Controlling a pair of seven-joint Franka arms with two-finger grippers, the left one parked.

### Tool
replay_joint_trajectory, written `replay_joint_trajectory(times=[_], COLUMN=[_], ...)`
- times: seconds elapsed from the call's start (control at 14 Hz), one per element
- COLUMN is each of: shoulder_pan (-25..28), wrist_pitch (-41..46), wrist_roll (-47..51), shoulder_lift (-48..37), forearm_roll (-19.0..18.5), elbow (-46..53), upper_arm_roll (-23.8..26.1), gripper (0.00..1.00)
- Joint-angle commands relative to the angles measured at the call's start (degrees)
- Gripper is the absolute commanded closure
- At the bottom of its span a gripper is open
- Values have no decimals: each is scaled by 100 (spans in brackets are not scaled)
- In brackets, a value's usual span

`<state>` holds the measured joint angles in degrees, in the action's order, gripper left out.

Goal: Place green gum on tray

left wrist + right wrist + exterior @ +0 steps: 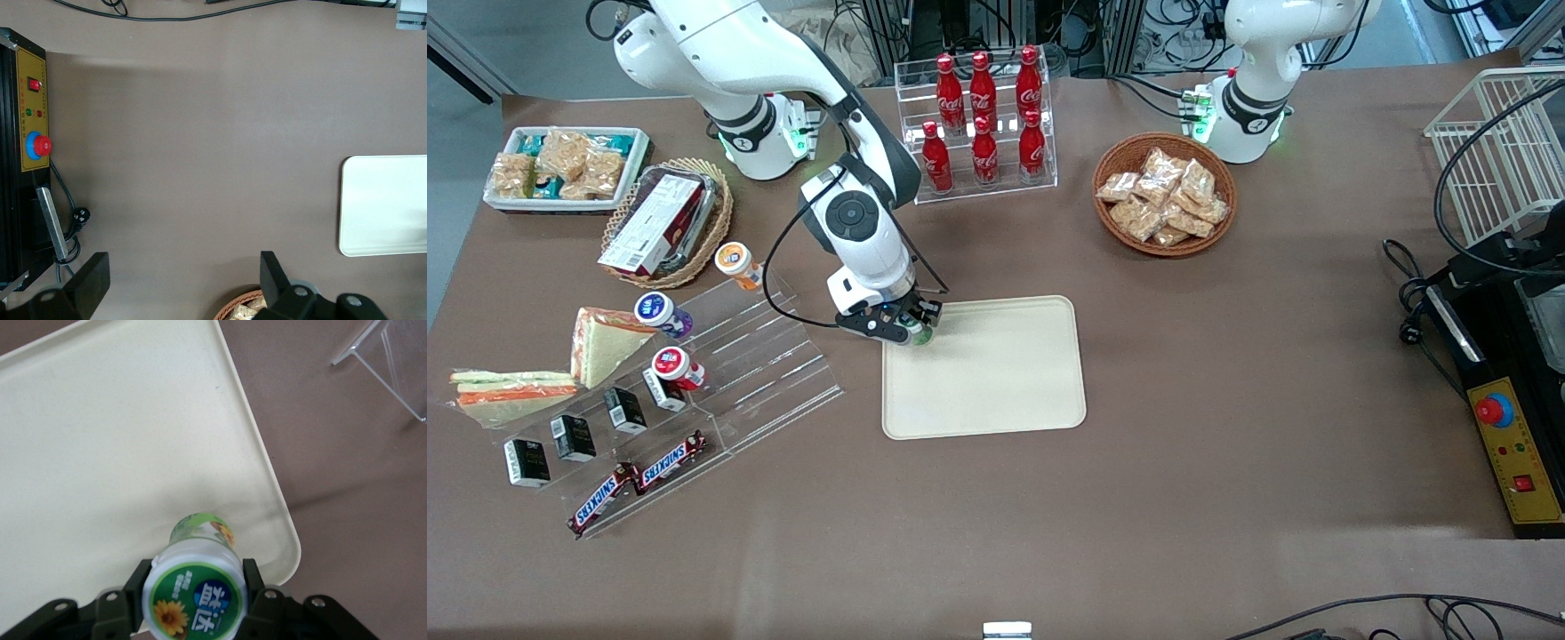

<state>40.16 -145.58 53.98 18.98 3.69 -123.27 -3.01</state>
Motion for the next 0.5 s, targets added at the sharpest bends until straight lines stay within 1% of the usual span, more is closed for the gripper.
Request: replay_joint_trajectory(times=[0.0, 0.14, 0.43], shoulder_pan=[53, 36, -43], wrist_pitch=[-444, -472, -463], wrist_roll=[51, 51, 51], shoulder_lift=[-35, -18, -17], forearm_roll=[88, 88, 97], elbow=[-311, -330, -268], upper_arm_roll=[-59, -59, -68], gripper=[72, 0, 0])
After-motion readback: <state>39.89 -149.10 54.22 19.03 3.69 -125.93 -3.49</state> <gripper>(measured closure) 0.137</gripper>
